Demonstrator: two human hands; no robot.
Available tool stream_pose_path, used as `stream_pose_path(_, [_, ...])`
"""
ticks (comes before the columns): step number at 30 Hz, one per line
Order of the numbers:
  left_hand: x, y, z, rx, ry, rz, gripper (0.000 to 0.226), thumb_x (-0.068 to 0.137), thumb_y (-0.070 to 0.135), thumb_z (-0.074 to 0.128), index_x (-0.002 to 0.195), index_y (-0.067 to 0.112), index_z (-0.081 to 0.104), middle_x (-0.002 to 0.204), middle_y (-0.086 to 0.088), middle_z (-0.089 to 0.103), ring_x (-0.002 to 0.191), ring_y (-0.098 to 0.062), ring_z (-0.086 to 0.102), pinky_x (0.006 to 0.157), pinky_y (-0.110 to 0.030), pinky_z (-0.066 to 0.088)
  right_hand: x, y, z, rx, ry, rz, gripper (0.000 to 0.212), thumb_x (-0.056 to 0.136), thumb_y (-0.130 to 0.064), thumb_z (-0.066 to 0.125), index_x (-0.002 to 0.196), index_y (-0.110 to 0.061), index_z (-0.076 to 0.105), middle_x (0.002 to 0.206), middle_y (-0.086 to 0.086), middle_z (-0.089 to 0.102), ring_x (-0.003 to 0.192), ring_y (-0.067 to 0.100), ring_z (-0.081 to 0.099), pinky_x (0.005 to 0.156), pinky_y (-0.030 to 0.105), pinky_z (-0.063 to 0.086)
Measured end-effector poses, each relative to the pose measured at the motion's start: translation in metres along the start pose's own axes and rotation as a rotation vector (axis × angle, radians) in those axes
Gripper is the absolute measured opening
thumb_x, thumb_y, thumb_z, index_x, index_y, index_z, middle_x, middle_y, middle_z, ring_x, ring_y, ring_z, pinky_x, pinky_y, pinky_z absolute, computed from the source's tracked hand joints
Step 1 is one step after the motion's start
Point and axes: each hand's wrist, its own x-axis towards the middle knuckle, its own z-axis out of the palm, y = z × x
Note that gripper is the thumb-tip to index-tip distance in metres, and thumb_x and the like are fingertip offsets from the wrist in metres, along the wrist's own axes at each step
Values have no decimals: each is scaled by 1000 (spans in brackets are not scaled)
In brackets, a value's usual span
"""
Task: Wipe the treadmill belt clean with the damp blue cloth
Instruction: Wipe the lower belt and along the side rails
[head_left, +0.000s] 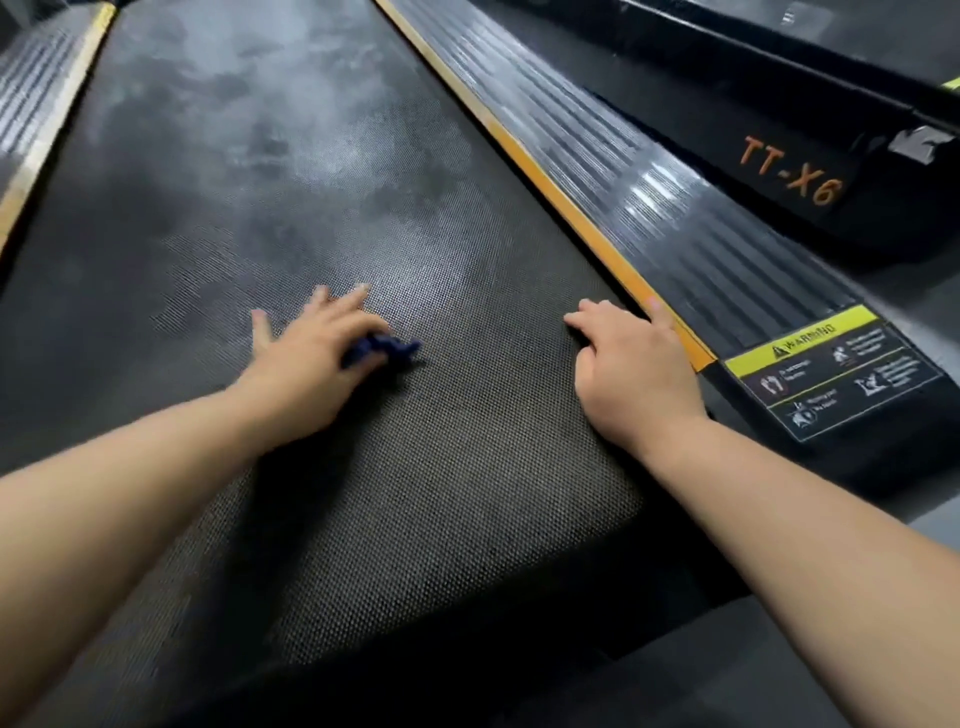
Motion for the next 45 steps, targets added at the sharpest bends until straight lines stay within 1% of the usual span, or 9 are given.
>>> stream_pose_path(4, [48, 45, 9, -115, 155, -199, 15, 93, 30, 52, 99, 23, 64, 112, -4, 60, 112, -30, 51, 103, -55, 31, -1, -2, -1, 8, -13, 8, 45, 92, -13, 39, 136, -20, 49, 146, -1, 43, 139, 12, 31, 119, 38, -1])
stream_pose_path(10, [22, 116, 38, -197, -71, 420, 19, 94, 26, 54, 112, 21, 60, 138, 0, 47, 141, -22, 24, 112, -54, 12, 0, 0, -1, -30, -24, -17, 47, 90, -11, 43, 136, -19, 49, 146, 0, 44, 139, 15, 33, 119, 38, 1])
stream_pose_path(17, [88, 56, 26, 6, 268, -327, 30, 94, 47, 44, 120, 38, 58, 137, -7, 41, 127, -32, 33, 105, -42, 23, 0, 2, -1, 25, -6, -4, 48, 91, -10, 38, 136, -21, 49, 146, -3, 43, 139, 9, 31, 119, 32, -3])
stream_pose_path(24, [39, 54, 21, -143, -38, 553, 13, 89, 18, 62, 100, 22, 67, 129, -2, 51, 112, -18, 51, 95, -26, 37, 0, 3, 0, 0, -1, 1, 47, 90, -12, 42, 136, -21, 50, 146, -4, 43, 139, 10, 31, 119, 35, 1])
stream_pose_path(31, [105, 32, 24, 37, 223, -258, 26, 93, 44, 49, 115, 39, 61, 136, -6, 40, 125, -32, 34, 105, -40, 27, 3, 0, 1, -17, -17, 5, 48, 89, -11, 42, 135, -21, 50, 145, -3, 44, 138, 11, 33, 120, 36, 2])
stream_pose_path(37, [27, 27, 21, -146, 23, 624, 13, 88, 33, 59, 99, 35, 64, 132, -1, 52, 115, -17, 52, 96, -25, 38, 2, -6, -2, -10, -26, 29, 48, 89, -9, 41, 135, -18, 50, 146, 0, 44, 139, 13, 32, 120, 38, 2])
stream_pose_path(40, [76, -22, 13, 133, 163, 213, 25, 91, 44, 51, 114, 40, 60, 152, -11, 31, 138, -40, 25, 113, -51, 21, 2, -16, 0, 29, -47, 62, 48, 89, -8, 39, 136, -15, 48, 147, 2, 41, 141, 16, 28, 119, 38, 3])
stream_pose_path(42, [97, -29, 10, 135, 168, -105, 33, 93, 41, 48, 124, 35, 57, 153, -11, 29, 138, -38, 23, 116, -43, 16, 4, -22, 2, 43, -55, 68, 49, 89, -8, 38, 137, -15, 47, 149, 3, 38, 141, 17, 27, 119, 38, 4])
stream_pose_path(45, [57, -7, 12, 18, 152, 73, 26, 91, 34, 50, 114, 28, 62, 132, 0, 53, 124, -25, 45, 101, -31, 36, 6, -31, 5, 54, -70, 82, 50, 88, -8, 38, 136, -15, 48, 149, 5, 38, 141, 19, 26, 118, 40, 5])
